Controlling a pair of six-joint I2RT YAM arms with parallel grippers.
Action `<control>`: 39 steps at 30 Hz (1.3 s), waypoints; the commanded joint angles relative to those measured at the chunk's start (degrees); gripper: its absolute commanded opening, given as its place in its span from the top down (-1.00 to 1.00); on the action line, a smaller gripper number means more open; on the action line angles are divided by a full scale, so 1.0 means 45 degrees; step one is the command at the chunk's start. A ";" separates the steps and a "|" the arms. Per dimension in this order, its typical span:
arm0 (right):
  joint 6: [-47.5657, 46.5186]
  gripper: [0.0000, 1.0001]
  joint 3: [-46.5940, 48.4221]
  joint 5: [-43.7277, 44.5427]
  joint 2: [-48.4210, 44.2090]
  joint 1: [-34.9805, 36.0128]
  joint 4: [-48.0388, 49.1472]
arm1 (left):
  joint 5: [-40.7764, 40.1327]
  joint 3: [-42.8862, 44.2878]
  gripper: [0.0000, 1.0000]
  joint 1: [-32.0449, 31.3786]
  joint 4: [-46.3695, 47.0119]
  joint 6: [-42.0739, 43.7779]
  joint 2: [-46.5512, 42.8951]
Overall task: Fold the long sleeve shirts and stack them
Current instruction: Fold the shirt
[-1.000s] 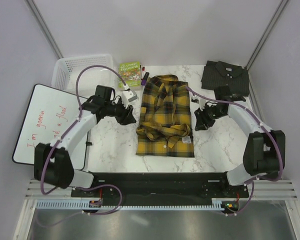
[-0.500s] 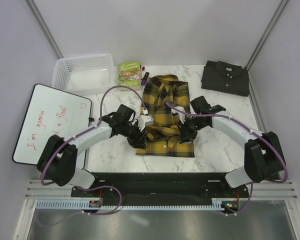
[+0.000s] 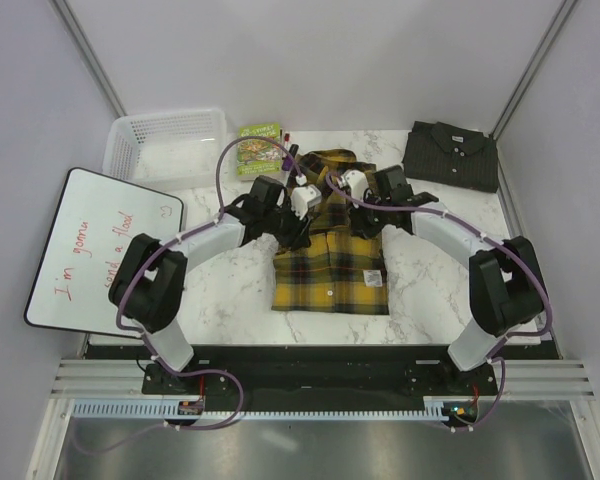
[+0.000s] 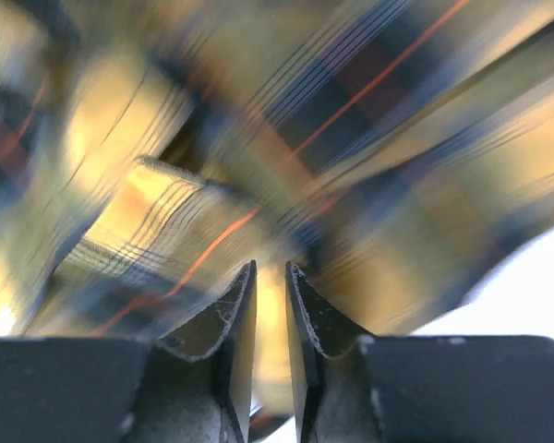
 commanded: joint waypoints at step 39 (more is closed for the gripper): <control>0.1309 0.54 0.2343 -0.1519 0.3956 -0.0825 -0.1017 | -0.0848 0.1902 0.19 0.0737 -0.2151 0.2753 0.1054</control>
